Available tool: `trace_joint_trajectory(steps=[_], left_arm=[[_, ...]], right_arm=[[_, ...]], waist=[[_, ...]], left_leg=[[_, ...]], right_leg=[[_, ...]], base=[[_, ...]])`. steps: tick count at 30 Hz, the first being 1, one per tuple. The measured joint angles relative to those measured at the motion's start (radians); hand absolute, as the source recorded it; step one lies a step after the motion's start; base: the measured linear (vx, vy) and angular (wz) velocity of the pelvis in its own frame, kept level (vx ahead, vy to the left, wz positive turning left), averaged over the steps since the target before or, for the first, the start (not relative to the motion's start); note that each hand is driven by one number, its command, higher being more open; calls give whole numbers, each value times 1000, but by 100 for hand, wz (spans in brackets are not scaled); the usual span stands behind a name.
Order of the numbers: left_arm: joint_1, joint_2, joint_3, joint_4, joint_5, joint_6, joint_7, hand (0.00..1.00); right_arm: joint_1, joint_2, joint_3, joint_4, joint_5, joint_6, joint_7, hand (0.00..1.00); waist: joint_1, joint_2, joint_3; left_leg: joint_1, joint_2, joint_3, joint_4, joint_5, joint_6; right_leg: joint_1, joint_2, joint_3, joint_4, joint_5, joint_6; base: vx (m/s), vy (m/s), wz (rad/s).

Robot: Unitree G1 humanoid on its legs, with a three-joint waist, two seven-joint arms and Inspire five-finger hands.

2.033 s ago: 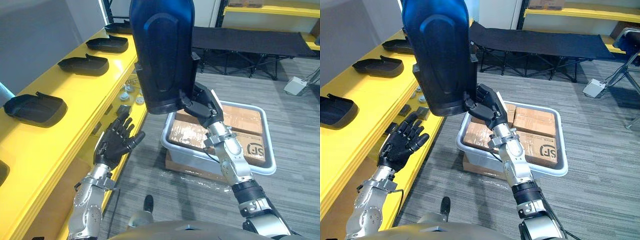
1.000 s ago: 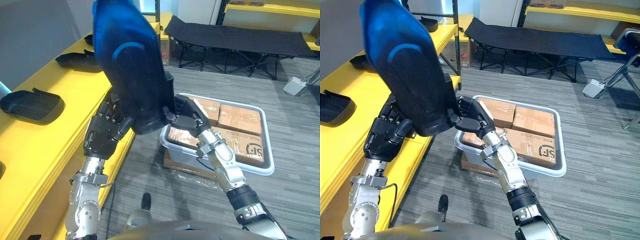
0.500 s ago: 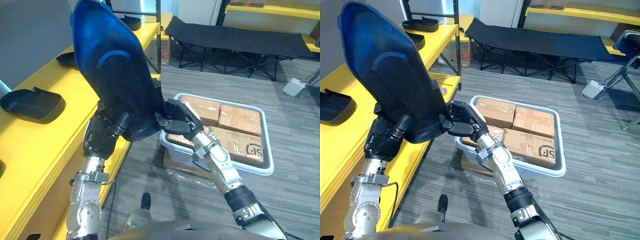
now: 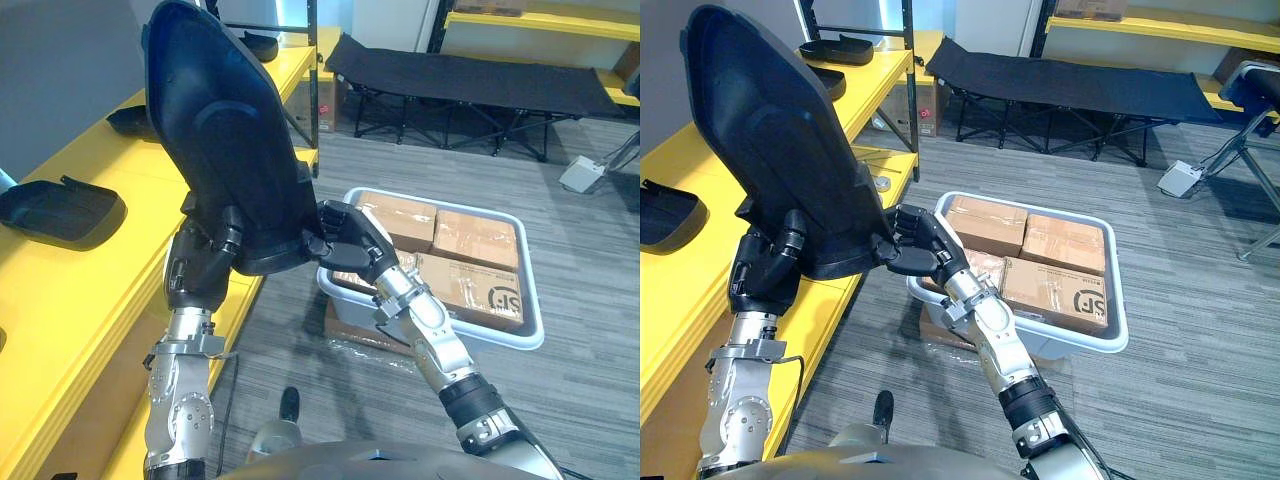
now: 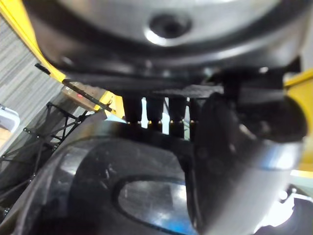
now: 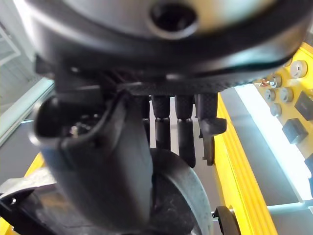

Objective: Walk over and take three plastic housings, then place them on the shelf

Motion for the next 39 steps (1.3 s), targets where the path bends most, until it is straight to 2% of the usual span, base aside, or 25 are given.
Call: trace_joint_trajectory(steps=[10,11,15,19,22,27,30,34,39], left_arm=[[0,0,-28,-11,39,0,17,0],[0,1,-38,-12,43,0,36,0],[0,2,-58,-18,53,2,77,0],[0,12,-55,-52,79,5,115,0],[1,13,-54,-53,85,13,171,0],[5,7,-37,-55,142,7,322,0],[15,-9,12,-50,208,-24,439,0],[31,-39,104,-11,327,-77,595,0],[77,-59,155,59,397,-85,712,0]], right_arm=[[30,0,-3,11,23,-27,5,0],[30,0,-5,17,23,-29,5,100],[30,-2,-2,30,35,-30,14,100],[31,-20,35,27,90,-33,145,100],[31,-26,96,27,90,-37,181,100],[31,-28,125,14,95,-30,165,100],[31,-28,139,-68,109,5,133,100],[30,-15,130,-216,189,11,87,100],[22,47,96,-298,216,1,53,100]], waist=[[-3,5,-8],[-1,9,-12],[-1,19,-21],[2,21,-26],[21,21,-42],[54,21,-44],[53,21,-44],[56,21,-44],[54,16,-48]], left_leg=[[-1,-2,-6,0,-2,-2],[-2,-3,-9,0,-1,-2],[-3,-6,-20,0,2,2],[-4,-12,-45,1,4,1],[-4,-16,-54,2,5,2],[-5,-19,-73,0,3,-4],[-11,-20,-83,0,4,-6],[-14,-19,-89,0,5,-8],[-15,-18,-89,0,5,-8]], right_leg=[[3,0,-6,-1,-4,-6],[3,0,-8,-1,-4,-6],[9,-1,-19,-1,-4,-4],[23,0,-40,-2,-8,-1],[30,-1,-49,-2,-8,4],[40,1,-65,-1,-18,-1],[39,2,-75,-1,-18,-1],[39,5,-80,-1,-19,-1],[40,5,-82,-1,-21,-2]], base=[[0,0,0],[0,0,5],[-1,-1,9],[-10,-13,17],[4,-12,11],[-28,-7,11],[-29,0,8],[-11,-2,3],[0,0,0]])
